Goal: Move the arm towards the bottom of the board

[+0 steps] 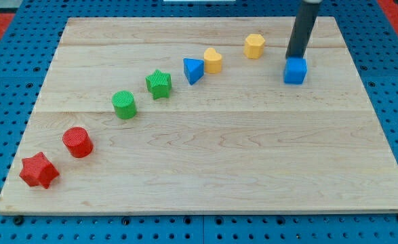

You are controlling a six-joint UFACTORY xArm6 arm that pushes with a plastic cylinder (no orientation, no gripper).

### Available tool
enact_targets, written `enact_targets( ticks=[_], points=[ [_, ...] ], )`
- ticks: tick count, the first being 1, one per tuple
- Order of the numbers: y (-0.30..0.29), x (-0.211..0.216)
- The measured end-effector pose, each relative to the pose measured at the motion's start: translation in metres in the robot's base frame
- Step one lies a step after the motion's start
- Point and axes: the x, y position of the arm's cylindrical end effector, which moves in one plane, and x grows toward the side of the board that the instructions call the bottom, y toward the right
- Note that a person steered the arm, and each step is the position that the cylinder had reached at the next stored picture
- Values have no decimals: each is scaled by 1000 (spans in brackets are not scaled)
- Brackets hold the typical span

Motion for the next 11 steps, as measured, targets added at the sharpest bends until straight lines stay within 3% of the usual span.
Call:
enact_targets(
  ticks=[1,3,4,5,6,8,11],
  points=[
    [-42,63],
    [-2,15],
    [20,34],
    [-23,26],
    [-74,-17],
    [-134,31],
    [-133,36]
  ],
)
